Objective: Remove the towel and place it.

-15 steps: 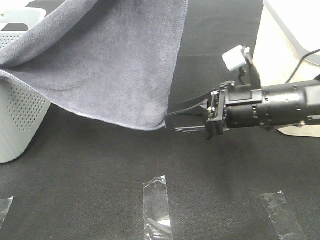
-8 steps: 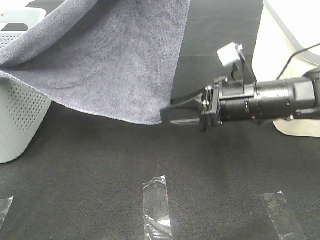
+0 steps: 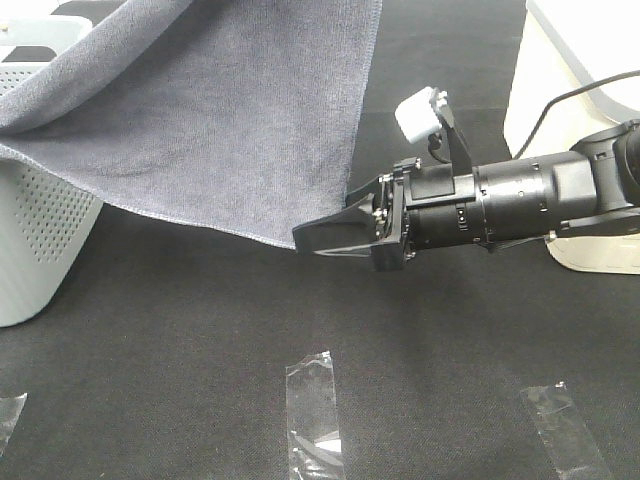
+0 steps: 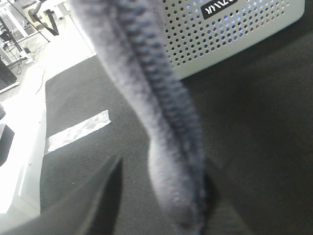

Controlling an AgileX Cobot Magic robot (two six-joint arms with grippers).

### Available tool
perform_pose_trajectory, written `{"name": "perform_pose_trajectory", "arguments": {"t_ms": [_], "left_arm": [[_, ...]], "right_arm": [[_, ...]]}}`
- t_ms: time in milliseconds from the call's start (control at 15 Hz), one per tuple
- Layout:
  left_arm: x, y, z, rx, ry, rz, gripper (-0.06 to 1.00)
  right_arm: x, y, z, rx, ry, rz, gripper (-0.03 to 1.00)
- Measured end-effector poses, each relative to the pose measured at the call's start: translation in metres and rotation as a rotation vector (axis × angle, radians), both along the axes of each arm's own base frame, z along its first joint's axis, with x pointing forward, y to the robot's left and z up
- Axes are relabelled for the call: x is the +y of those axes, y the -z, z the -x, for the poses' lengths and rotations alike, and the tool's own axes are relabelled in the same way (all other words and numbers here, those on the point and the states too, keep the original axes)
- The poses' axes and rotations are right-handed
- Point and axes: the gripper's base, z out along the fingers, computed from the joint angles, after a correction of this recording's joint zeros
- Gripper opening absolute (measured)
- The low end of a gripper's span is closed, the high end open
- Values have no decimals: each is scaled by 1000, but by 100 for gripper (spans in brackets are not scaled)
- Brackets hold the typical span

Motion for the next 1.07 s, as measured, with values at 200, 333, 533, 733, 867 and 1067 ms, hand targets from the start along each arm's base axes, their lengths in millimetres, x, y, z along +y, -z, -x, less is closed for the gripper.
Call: {"name": "perform_pose_trajectory", "arguments": {"t_ms": [200, 333, 533, 733, 867, 1067], "left_arm": [[1, 1, -1, -12, -11, -20, 0], [3, 2, -3, -12, -41, -40, 0], [12, 7, -11, -5, -161, -102, 0], [24, 13, -25, 3, -367, -174, 0], [29, 34, -45, 49, -547, -248, 0], [32, 60, -64, 128, -660, -296, 0]], "right_arm": [[0, 0, 0, 27, 10, -3, 18], [0, 0, 0, 77, 29, -7, 0], [-1, -1, -1, 236, 110, -5, 0], [-6, -22, 1, 365, 227, 36, 0], [-16, -54, 4, 389, 319, 171, 0], [-28, -83, 1, 368, 437, 313, 0]]}}
